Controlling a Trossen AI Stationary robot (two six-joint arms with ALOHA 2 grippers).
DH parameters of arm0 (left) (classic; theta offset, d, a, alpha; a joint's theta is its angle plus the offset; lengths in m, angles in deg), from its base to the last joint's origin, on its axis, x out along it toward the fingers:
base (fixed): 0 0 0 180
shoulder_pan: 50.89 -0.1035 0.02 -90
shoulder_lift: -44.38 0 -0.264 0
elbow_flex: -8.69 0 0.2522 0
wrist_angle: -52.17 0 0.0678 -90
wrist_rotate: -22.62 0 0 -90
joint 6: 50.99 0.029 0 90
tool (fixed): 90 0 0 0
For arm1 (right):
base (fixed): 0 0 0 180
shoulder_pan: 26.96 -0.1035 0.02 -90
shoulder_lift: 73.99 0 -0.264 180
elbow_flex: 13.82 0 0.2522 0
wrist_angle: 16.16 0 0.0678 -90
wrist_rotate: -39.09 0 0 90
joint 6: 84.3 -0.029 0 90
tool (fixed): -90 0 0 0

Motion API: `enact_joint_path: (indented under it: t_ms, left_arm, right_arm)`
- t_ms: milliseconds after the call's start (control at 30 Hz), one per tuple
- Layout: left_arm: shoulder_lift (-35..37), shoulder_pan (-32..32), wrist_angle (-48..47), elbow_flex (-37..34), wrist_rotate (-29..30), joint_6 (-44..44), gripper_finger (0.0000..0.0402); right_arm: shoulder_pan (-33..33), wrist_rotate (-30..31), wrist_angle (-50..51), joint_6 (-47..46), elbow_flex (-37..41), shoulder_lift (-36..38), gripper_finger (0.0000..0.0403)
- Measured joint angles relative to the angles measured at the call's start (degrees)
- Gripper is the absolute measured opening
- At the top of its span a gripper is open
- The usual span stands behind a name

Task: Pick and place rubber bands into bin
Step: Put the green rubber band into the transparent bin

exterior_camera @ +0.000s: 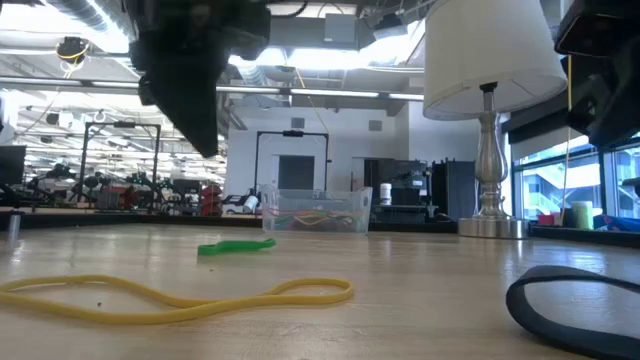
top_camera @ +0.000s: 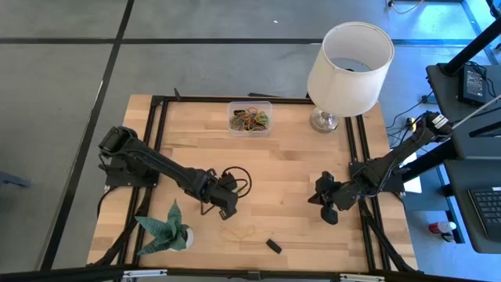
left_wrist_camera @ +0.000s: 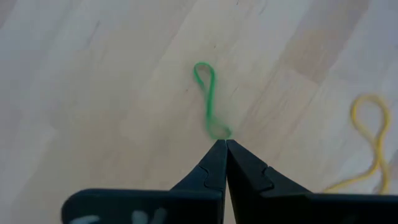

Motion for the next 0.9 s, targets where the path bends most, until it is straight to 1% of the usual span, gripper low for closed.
enact_joint_path:
  t_ms: [100, 233, 367, 467, 633, 767, 900]
  left_arm:
    - [-0.9, 0.0, -1.7, 0.0, -0.2, -4.6, 0.0017]
    - [-1.4, -0.5, -2.8, 0.0, -0.6, -8.5, 0.0047]
    - [-1.4, -0.9, -2.8, 0.0, -0.6, -8.9, 0.0082]
    - [-1.7, -1.3, -2.5, 0.0, -0.5, -8.9, 0.0101]
    - [-4.3, -1.7, -1.6, 0.0, -0.5, -9.4, 0.0115]
    - [-7.9, -2.3, 2.6, 0.0, -0.5, -9.3, 0.0118]
    - [-11.0, -2.7, 7.5, 0.0, 0.2, -7.3, 0.0119]
  right_arm:
    - [-0.4, 0.0, -0.9, 0.1, 0.5, 0.0, 0.0009]
    - [-0.8, 0.0, -0.8, 0.1, 0.6, 0.2, 0.0009]
    - [-0.8, 0.0, -0.7, 0.5, 0.6, 0.2, 0.0009]
    - [-0.8, 0.0, -0.5, 1.5, 0.6, 0.2, 0.0009]
    - [-0.8, 0.0, -0.6, 1.9, 0.6, 0.2, 0.001]
    - [-0.8, 0.0, -0.6, 2.0, 0.6, 0.2, 0.001]
    - [-0.8, 0.0, -0.6, 2.0, 0.6, 0.2, 0.001]
